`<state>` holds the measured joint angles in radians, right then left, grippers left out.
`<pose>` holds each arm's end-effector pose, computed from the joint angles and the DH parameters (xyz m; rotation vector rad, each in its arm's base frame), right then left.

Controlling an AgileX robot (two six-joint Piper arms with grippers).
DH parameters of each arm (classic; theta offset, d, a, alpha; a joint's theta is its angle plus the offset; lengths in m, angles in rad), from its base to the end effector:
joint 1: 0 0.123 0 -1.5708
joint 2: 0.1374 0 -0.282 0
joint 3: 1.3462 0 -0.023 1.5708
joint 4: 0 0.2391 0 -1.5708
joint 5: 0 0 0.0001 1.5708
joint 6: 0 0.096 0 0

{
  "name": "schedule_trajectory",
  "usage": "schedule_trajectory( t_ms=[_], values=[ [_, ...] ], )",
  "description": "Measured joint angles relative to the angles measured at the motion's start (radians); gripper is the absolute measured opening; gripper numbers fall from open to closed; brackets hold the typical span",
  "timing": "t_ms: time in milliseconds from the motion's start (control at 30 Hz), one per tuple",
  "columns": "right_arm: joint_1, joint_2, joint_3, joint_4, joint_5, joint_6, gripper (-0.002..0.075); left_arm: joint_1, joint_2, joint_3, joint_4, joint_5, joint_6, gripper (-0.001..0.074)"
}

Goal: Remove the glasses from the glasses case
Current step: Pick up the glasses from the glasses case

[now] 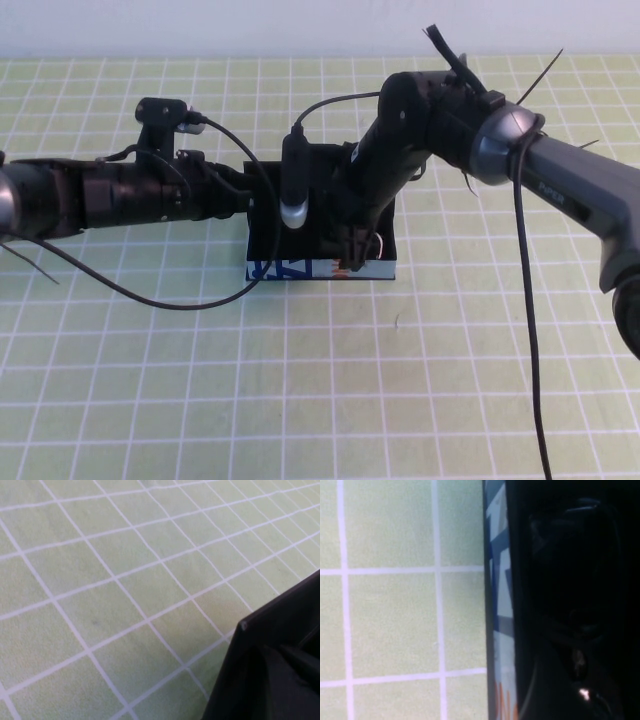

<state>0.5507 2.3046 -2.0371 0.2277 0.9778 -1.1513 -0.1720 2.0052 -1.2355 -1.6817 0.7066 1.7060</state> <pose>0.4115 0.2738 0.1984 -1.9385 1.8566 0.1111 0.3969 -0.1319 0.1865 0.5743 2.0419 -0.8596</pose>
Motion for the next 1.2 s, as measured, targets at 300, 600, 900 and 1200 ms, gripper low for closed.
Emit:
schedule_trajectory(
  t_ms=[300, 600, 900, 1200],
  values=[
    [0.000, 0.016, 0.000, -0.016, -0.010, -0.002, 0.0300, 0.000, 0.000, 0.000, 0.041, 0.000, -0.008, -0.0004],
    [0.000, 0.020, 0.000, -0.010, -0.004, -0.004, 0.0199, 0.000, 0.000, 0.000, 0.043, 0.000, -0.008, -0.0004],
    [0.000, 0.005, -0.002, 0.006, 0.014, 0.041, 0.0050, 0.000, 0.000, 0.000, 0.043, 0.044, -0.010, -0.0004],
    [0.000, -0.071, -0.068, -0.014, 0.160, 0.129, 0.0047, 0.000, -0.055, 0.000, 0.131, 0.050, -0.126, -0.0004]
  ],
)
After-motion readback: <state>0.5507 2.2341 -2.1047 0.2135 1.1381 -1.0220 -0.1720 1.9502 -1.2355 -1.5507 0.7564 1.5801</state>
